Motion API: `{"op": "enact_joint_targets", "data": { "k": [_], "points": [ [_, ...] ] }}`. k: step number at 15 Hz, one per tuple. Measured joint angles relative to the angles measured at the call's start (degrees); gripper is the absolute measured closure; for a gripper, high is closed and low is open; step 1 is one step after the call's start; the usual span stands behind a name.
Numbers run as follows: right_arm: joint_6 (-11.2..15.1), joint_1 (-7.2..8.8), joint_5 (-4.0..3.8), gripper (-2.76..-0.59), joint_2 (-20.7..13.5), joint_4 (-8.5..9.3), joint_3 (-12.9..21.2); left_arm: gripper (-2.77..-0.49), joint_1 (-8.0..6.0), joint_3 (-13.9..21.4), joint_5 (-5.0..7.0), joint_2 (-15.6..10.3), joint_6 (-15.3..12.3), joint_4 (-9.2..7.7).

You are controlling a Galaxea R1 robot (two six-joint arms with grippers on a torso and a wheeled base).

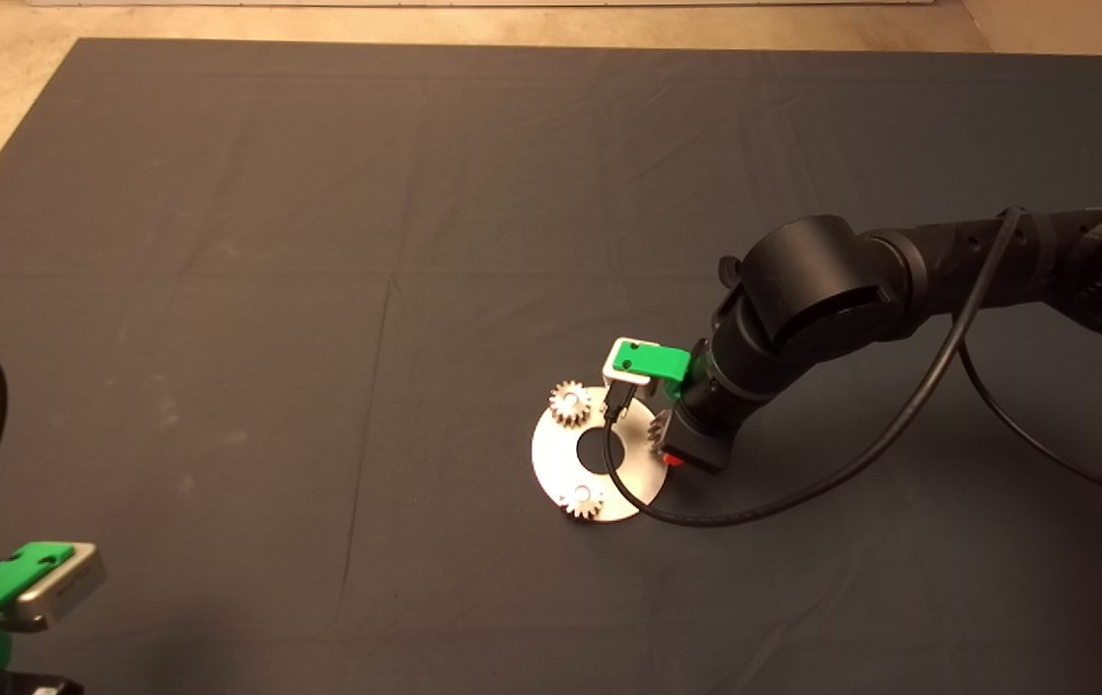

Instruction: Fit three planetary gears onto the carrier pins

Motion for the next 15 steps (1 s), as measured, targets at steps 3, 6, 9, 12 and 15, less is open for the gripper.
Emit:
{"op": "enact_joint_targets", "data": {
  "k": [3, 6, 9, 12, 15],
  "points": [
    [0.00, 0.00, -0.05, -1.04, 0.01, 0.01, -0.02, -2.18, 0.00, 0.00, 0.00, 0.00, 0.17, -0.04],
    [0.00, -0.01, 0.04, -1.04, 0.33, 0.01, -0.20, -2.18, -0.02, 0.01, 0.00, -0.02, 0.20, -0.09],
    [0.00, -0.01, -0.02, -1.04, 0.39, 0.01, -0.57, -2.18, -0.02, 0.02, 0.00, -0.13, 0.20, -0.58],
    [-0.02, -0.01, 0.03, -1.04, 0.76, 0.01, -0.57, -2.18, -0.02, 0.02, 0.00, -0.17, 0.20, -1.28],
    [-0.02, -0.04, -0.02, -1.04, 0.78, 0.01, -0.67, -2.18, -0.02, 0.02, 0.00, -0.17, 0.20, -1.58]
  ]
}}
